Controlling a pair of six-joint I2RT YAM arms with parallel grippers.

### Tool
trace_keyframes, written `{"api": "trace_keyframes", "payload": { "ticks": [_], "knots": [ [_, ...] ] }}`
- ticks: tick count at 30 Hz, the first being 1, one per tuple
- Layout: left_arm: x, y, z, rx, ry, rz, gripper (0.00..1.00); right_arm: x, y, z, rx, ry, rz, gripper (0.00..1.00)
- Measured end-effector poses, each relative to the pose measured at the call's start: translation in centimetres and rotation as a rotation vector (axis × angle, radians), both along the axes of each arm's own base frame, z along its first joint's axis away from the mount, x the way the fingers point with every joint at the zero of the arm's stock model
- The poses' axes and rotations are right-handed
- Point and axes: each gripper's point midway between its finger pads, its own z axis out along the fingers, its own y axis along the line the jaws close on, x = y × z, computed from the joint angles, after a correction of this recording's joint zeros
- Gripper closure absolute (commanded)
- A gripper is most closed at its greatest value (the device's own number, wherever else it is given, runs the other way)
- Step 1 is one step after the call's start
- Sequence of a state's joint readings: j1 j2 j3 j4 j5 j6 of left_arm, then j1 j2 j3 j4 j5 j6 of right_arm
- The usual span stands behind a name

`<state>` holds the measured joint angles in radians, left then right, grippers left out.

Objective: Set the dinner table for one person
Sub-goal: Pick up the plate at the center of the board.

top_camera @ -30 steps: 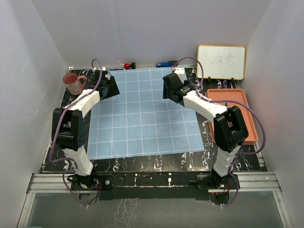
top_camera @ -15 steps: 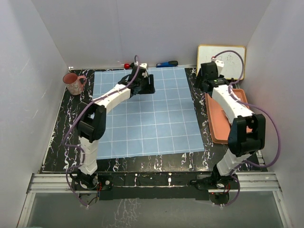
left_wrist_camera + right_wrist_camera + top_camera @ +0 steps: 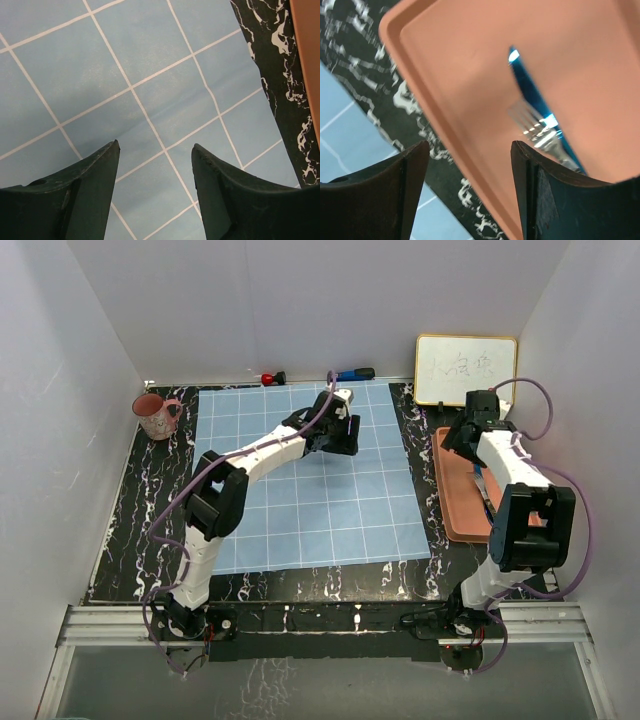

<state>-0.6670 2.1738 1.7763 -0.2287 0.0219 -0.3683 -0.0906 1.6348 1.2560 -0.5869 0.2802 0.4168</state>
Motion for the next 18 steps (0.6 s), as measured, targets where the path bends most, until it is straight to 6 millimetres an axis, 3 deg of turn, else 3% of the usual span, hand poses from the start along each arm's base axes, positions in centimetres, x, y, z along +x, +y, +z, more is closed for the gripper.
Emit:
{"api": "trace_keyframes", "payload": {
  "ticks": [8,18],
  "knots": [
    [-0.3,1.9,-2.1,0.056,0.032,0.027,0.41,-0.1,5.6,-2.0,0.199,0.006,0.181,0.37],
    [-0.6,2.6,-3.1,0.08,0.047,0.039,0.41,-0.8,6.1,-3.1,0.214,0.031,0.217,0.39]
  ]
}}
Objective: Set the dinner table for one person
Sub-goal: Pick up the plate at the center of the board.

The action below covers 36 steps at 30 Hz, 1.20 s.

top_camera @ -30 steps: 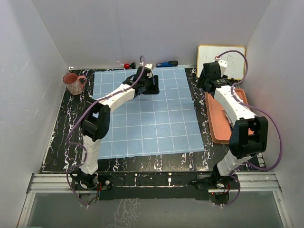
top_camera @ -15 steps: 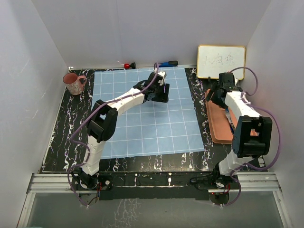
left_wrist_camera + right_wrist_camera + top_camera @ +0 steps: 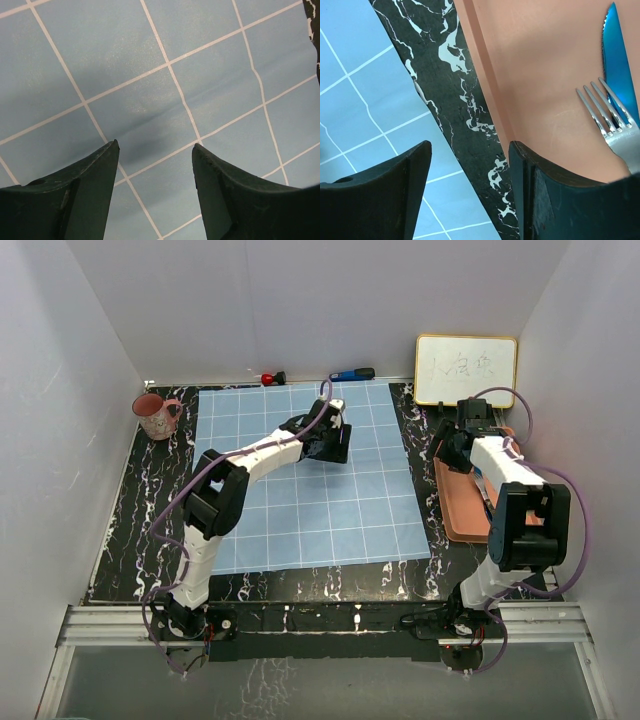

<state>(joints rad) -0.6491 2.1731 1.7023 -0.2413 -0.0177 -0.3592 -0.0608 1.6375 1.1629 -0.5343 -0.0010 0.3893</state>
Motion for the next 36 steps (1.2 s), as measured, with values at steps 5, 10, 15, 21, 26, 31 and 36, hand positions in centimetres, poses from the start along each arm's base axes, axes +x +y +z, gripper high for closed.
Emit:
{"api": "trace_keyframes", "payload": {
  "ticks": [5,10,15,21,26,31,36],
  "knots": [
    [-0.6,0.6,-1.0,0.025,0.02,0.006,0.4,-0.1,-0.3,-0.7,-0.015,0.02,0.0,0.4],
    [-1.0,1.2,-1.6,0.045,0.03,0.015,0.4,-0.3,-0.8,-2.2,-0.043,0.06,-0.004,0.41],
    [-1.7,1.9,-2.1,0.059,0.045,0.02,0.4,-0.4,-0.8,-2.9,-0.056,0.082,-0.003,0.43],
    [-1.9,2.5,-2.6,0.082,0.052,0.032,0.39,-0.4,-0.5,-3.4,-0.058,0.092,0.007,0.45],
    [-1.8,2.7,-2.7,0.093,0.048,0.041,0.39,-0.4,-0.2,-5.0,-0.069,0.124,0.023,0.49],
    [-1.7,3.0,-2.7,0.107,0.041,0.051,0.39,-0.1,-0.3,-5.0,-0.087,0.116,0.035,0.72],
    [-1.6,3.4,-2.8,0.124,0.035,0.062,0.39,0.3,-0.3,-5.2,-0.099,0.103,0.06,1.0]
  ]
}}
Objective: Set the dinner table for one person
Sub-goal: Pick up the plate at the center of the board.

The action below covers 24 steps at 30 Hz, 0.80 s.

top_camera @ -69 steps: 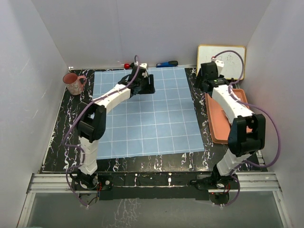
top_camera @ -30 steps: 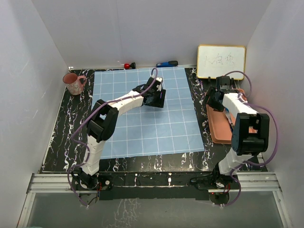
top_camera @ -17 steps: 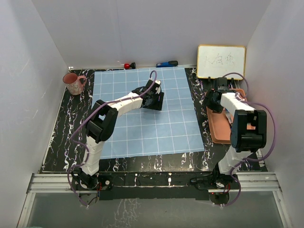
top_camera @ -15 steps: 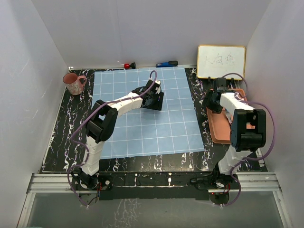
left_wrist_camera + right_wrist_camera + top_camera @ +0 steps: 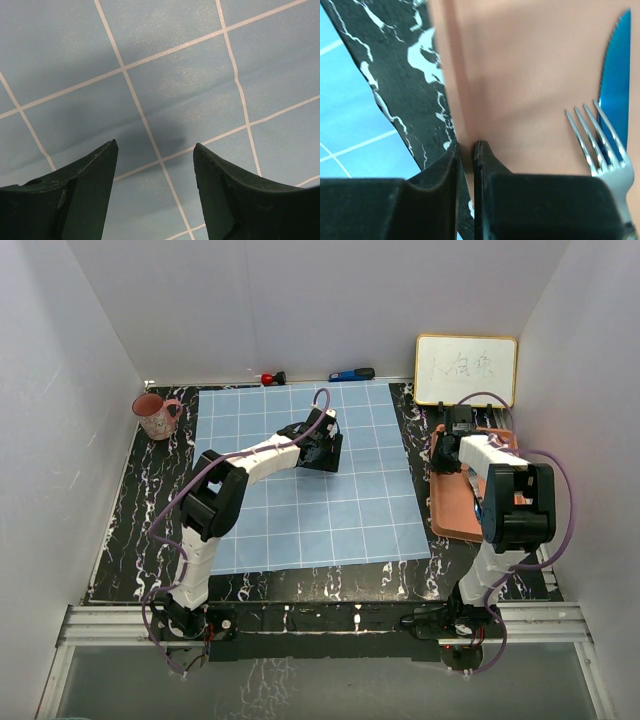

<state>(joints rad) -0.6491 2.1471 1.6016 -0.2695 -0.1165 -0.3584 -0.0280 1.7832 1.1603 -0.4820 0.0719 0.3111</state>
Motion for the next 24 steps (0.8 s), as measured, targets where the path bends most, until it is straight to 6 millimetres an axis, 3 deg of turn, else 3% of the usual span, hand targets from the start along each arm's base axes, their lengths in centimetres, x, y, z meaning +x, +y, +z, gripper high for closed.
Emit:
{"api": "trace_keyframes", "payload": {
  "ticks": [3,24],
  "knots": [
    [0.06,0.14,-0.01,0.007,-0.003,0.003,0.38,0.77,0.28,0.05,-0.007,-0.027,0.031,1.0],
    [0.19,0.6,-0.08,0.03,-0.011,0.013,0.38,1.16,0.19,0.06,-0.033,-0.033,0.03,1.0]
  ]
}}
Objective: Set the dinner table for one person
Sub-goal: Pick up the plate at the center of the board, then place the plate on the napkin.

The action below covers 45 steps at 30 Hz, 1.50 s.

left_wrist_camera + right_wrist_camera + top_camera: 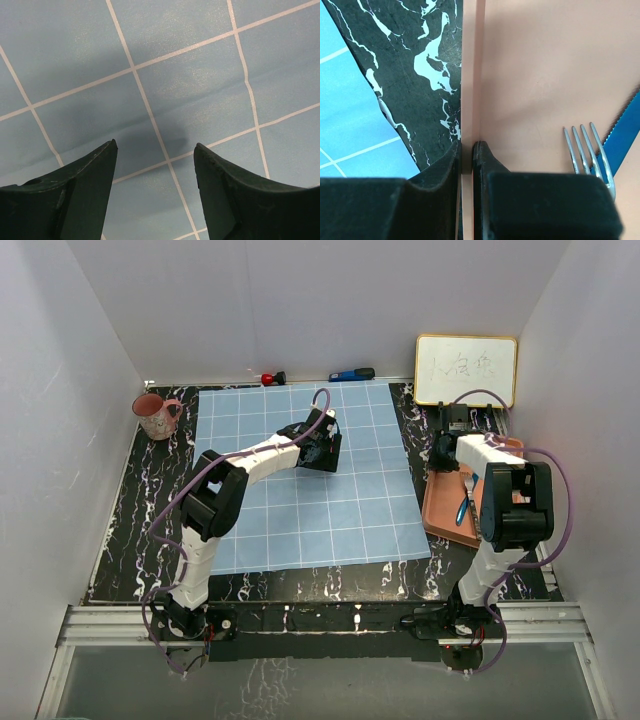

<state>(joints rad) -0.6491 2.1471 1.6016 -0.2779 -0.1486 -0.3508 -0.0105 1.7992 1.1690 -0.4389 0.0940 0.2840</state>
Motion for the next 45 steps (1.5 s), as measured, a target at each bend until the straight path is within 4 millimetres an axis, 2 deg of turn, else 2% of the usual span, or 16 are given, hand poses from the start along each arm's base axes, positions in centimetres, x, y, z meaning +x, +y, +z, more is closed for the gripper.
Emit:
{"api": "trace_keyframes", "payload": {
  "ticks": [9,27,33,39,42,45],
  "knots": [
    [0.0,0.1,0.0,0.004,-0.002,0.003,0.38,0.1,-0.3,0.6,-0.027,0.004,-0.011,1.0],
    [-0.2,0.7,-0.5,0.02,0.01,0.009,0.37,3.7,-0.7,5.3,-0.045,-0.096,-0.028,1.0],
    [-0.2,0.8,-0.5,0.02,0.011,0.009,0.37,4.0,0.3,5.6,0.002,-0.107,0.003,1.0],
    [-0.2,0.8,-0.5,0.022,0.012,0.009,0.37,4.0,1.7,4.5,0.044,-0.08,0.055,1.0],
    [-0.2,0.8,-0.5,0.022,0.013,0.009,0.37,3.9,2.8,3.5,0.049,-0.057,0.098,1.0],
    [-0.2,0.8,-0.5,0.022,0.013,0.009,0.37,3.9,4.8,3.1,0.062,-0.046,0.157,1.0]
  ]
}}
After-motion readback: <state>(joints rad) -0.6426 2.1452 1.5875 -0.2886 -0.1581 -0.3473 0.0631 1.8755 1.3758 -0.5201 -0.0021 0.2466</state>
